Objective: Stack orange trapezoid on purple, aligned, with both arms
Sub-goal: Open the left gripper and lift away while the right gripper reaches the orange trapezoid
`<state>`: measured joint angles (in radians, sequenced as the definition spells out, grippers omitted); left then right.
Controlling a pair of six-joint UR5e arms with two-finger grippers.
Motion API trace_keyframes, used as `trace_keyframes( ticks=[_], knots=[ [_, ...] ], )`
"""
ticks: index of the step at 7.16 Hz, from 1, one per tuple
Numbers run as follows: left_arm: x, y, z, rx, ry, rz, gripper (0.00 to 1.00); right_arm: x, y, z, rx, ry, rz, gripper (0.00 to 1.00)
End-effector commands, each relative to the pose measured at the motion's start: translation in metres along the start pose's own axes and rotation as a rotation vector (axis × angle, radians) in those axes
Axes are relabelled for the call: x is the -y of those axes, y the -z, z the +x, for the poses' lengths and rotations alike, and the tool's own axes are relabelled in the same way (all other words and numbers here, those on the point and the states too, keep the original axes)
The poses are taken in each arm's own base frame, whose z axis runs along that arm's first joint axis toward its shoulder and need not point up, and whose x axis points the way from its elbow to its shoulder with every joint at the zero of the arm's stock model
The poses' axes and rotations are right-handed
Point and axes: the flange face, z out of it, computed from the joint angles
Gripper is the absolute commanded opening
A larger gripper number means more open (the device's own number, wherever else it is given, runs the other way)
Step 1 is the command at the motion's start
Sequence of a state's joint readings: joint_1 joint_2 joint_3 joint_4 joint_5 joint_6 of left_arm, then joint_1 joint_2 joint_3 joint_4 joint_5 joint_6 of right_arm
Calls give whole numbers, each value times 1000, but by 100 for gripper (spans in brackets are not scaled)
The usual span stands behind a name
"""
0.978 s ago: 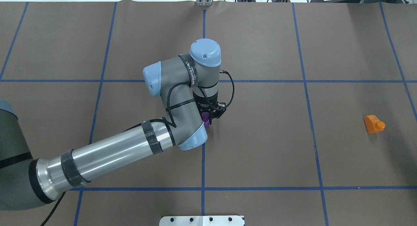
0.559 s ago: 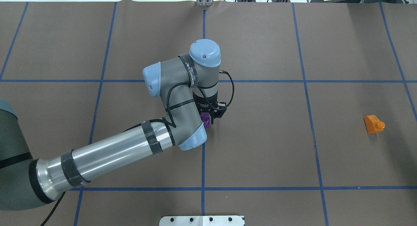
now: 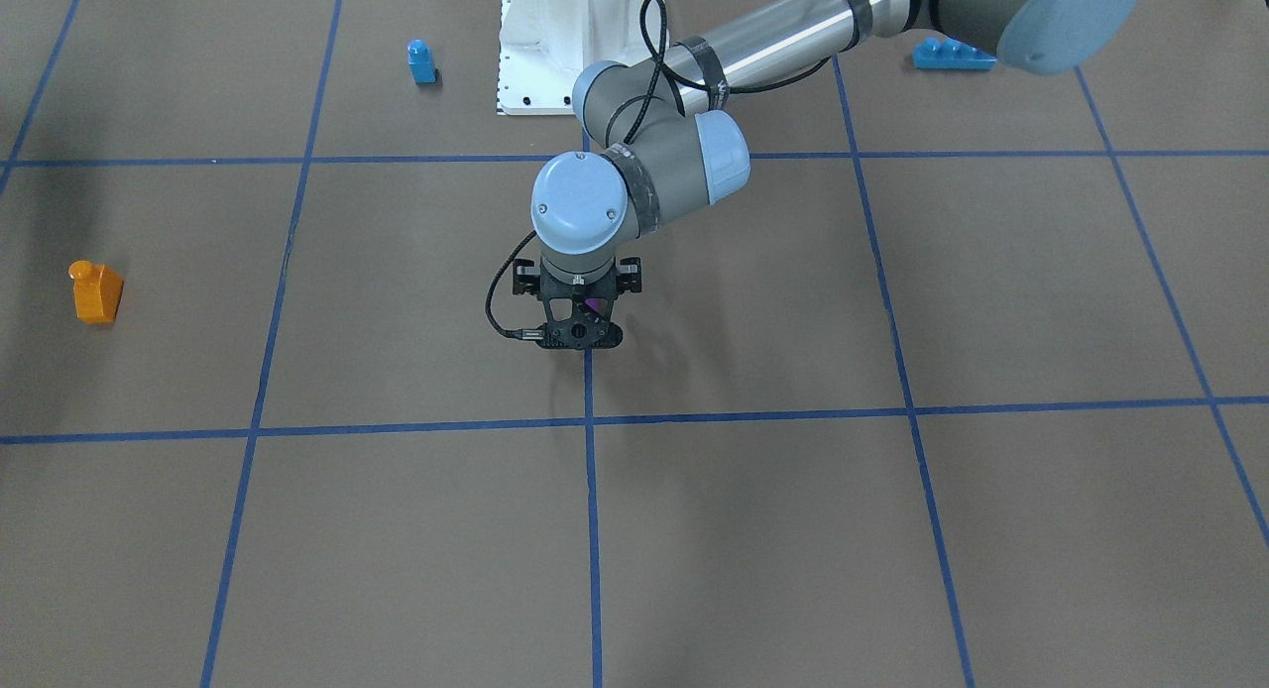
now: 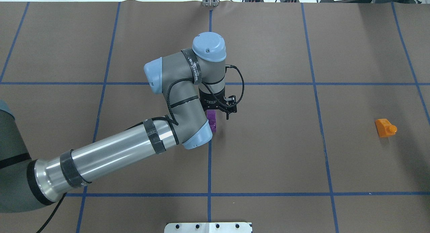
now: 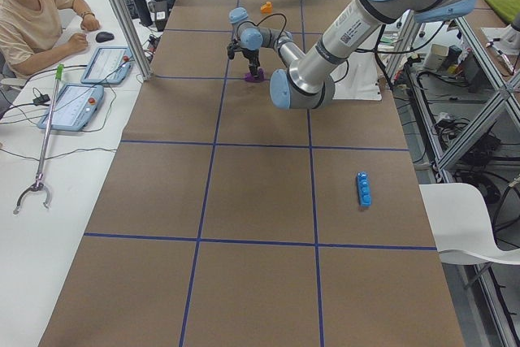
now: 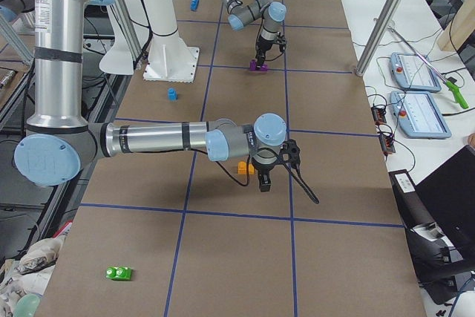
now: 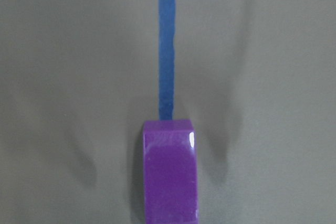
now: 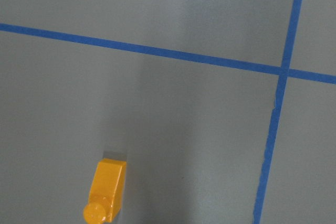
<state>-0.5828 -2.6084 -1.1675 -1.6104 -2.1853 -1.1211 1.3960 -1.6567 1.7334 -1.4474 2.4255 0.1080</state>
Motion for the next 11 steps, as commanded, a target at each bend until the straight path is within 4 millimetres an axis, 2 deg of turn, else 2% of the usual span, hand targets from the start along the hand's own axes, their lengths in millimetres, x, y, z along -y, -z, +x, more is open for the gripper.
trace_keyframes(
  ticks=[1,3,4,6,8,10,11],
  knots=[
    [10,59,-8,-37,14,52,99,7,-20,-30,-20,-73,8,100],
    [16,96,-19,-39,39,83,99,7,-60,-71,-43,-210,11,100],
    [22,102,-25,-39,50,93,99,4,-84,-93,-60,-206,-7,100],
    [28,111,-29,-42,57,105,99,-3,-108,-113,-72,-158,-47,100],
    [28,111,-29,-42,57,105,99,-15,-121,-112,-78,-105,-78,99],
    [28,110,-30,-41,59,104,99,-25,-144,-82,-77,-50,-96,98],
    [28,109,-29,-40,61,102,99,-26,-147,-80,-77,-54,-99,98]
  ],
)
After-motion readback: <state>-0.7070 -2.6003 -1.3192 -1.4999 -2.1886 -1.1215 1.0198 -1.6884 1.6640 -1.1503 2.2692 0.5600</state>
